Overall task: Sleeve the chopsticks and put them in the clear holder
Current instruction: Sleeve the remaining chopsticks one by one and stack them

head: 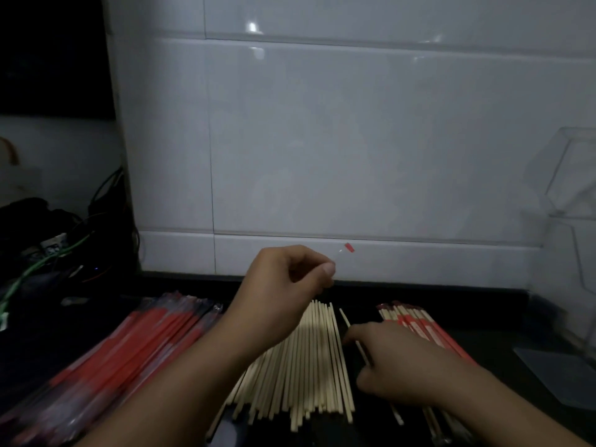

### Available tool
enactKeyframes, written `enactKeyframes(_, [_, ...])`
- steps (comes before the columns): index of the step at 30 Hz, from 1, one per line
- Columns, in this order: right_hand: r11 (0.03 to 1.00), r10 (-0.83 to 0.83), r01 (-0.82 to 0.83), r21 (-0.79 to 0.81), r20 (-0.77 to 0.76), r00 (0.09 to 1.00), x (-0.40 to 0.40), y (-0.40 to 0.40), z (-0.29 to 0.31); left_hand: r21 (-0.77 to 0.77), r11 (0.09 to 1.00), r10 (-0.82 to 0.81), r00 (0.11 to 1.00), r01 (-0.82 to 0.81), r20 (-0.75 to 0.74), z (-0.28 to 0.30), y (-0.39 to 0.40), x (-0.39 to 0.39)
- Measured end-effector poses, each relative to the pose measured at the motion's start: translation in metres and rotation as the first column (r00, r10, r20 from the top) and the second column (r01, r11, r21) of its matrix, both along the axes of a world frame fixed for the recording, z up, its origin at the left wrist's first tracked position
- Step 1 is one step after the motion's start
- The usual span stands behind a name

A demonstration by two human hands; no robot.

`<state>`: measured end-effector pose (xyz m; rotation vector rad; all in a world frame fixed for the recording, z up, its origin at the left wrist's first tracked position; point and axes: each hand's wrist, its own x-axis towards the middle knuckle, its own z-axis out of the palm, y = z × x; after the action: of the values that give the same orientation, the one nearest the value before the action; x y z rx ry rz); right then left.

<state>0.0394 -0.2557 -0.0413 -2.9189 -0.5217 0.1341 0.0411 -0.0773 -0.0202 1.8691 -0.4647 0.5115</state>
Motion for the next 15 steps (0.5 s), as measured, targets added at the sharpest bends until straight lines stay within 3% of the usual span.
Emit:
enactKeyframes(2, [0.997, -0.008, 0.002, 0.075, 0.073, 0.997, 0.002, -0.003, 0.003, -0.015, 1.000, -0.018, 1.000, 0.018, -0.017, 0.000, 0.001, 0.001])
enactKeyframes(4, [0.957, -0.054, 0.021, 0.289, 0.108, 0.993, 0.006, -0.008, 0.007, -0.001, 1.000, -0.016, 1.000, 0.016, -0.024, -0.001, 0.003, 0.003])
enactKeyframes(7, [0.705, -0.076, -0.024, 0.709, 0.108, 0.991, 0.008, -0.014, 0.015, 0.036, 0.999, 0.007, 1.000, -0.005, -0.030, -0.003, 0.009, 0.007])
enactKeyframes(9, [0.493, -0.119, -0.104, 0.864, 0.185, 0.975, 0.007, -0.017, 0.020, 0.044, 0.999, 0.022, 0.999, -0.020, -0.042, -0.004, 0.011, 0.010])
enactKeyframes(11, [0.324, -0.209, -0.194, 0.926, 0.270, 0.940, 0.007, -0.020, 0.026, 0.045, 0.999, 0.031, 0.998, -0.029, -0.047, -0.005, 0.012, 0.012])
enactKeyframes(15, [0.113, -0.402, -0.309, 0.944, 0.328, 0.855, 0.007, -0.028, 0.036, 0.073, 0.997, 0.034, 0.998, -0.030, -0.045, -0.007, 0.012, 0.013])
